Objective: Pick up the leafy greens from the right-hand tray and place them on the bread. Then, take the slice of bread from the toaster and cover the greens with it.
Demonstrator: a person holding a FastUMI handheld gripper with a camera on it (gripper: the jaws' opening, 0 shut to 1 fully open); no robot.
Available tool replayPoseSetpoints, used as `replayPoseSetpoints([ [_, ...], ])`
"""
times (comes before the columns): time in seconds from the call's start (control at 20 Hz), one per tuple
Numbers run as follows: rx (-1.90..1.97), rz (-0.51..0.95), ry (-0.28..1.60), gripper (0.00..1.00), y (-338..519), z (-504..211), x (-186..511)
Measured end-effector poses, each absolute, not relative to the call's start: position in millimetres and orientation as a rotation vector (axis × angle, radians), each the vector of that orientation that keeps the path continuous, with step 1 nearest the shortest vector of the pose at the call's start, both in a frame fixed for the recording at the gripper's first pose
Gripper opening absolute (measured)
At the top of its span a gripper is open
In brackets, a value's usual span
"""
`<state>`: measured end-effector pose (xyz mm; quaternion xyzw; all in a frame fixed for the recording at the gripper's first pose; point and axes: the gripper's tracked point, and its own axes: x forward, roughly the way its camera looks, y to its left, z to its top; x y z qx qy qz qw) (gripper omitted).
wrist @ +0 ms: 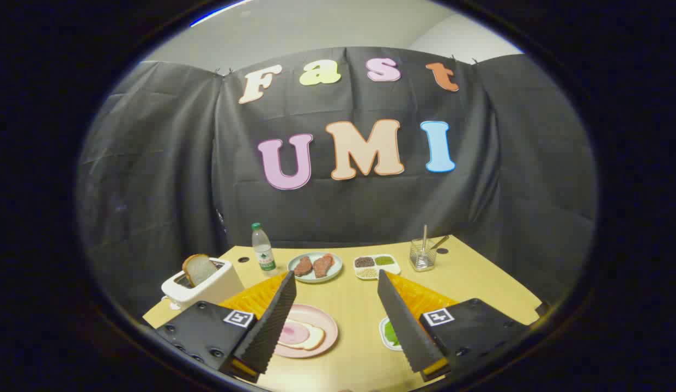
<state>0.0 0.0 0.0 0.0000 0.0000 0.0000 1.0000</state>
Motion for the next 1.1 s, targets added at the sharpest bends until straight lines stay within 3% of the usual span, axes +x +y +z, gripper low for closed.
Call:
replayPoseSetpoints([
  [1.1,-0.066,-0.227,0.066,0.96,-93,-25,21],
])
